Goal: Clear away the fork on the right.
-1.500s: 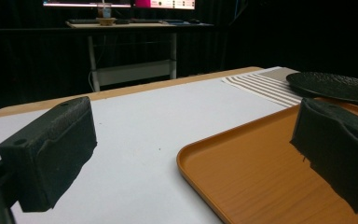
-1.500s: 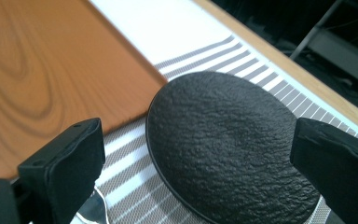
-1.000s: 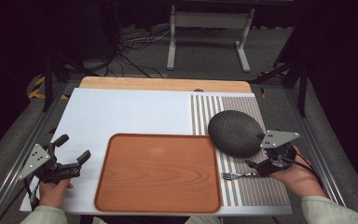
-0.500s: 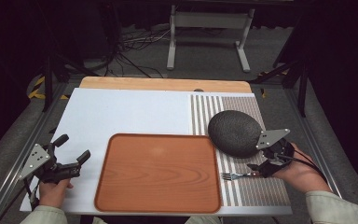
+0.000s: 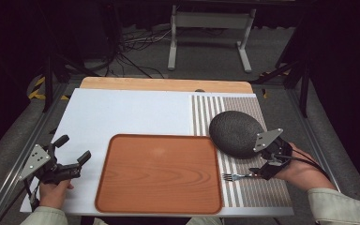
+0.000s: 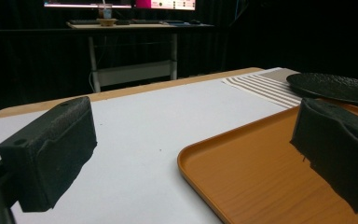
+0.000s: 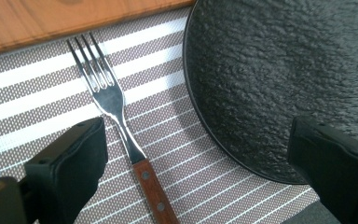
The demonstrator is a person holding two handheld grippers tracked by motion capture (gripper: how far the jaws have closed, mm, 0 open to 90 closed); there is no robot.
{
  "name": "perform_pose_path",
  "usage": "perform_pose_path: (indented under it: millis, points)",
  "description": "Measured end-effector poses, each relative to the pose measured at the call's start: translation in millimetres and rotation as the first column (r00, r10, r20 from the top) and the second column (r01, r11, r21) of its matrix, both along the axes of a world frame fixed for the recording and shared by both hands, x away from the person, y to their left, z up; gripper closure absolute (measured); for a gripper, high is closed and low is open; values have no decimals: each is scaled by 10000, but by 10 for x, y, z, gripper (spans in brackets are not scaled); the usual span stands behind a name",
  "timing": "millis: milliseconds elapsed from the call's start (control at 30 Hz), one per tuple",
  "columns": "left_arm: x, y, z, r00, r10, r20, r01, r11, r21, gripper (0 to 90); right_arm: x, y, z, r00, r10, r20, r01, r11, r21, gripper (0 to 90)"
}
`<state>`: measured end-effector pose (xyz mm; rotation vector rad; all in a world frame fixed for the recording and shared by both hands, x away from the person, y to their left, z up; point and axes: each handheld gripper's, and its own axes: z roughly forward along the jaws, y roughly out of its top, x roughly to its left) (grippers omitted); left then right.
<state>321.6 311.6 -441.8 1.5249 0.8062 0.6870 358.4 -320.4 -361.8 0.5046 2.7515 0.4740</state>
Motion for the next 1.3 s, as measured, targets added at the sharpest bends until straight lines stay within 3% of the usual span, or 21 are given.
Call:
perform_pose_path:
  millis: [267, 633, 933, 1300]
  points:
    - [1, -2, -2, 10000, -3, 14, 3, 10000, 16, 7, -8, 54, -46, 9982, 472, -364, -485, 9981, -376, 90]
    - [3, -5, -4, 10000, 9, 6, -9, 10000, -7, 7, -23, 112, -215, 9809, 1281, -1461, -1433, 9847, -988, 265]
    - [8, -14, -10, 10000, -40, -47, 40, 10000, 31, 7, 28, 98, -368, 9585, 1585, -2370, -2043, 9616, -1835, 427]
    - [8, -8, -8, 10000, -18, -25, 18, 10000, 6, 7, 55, 135, -475, 9367, 1863, -2965, -2619, 9347, -2403, 602]
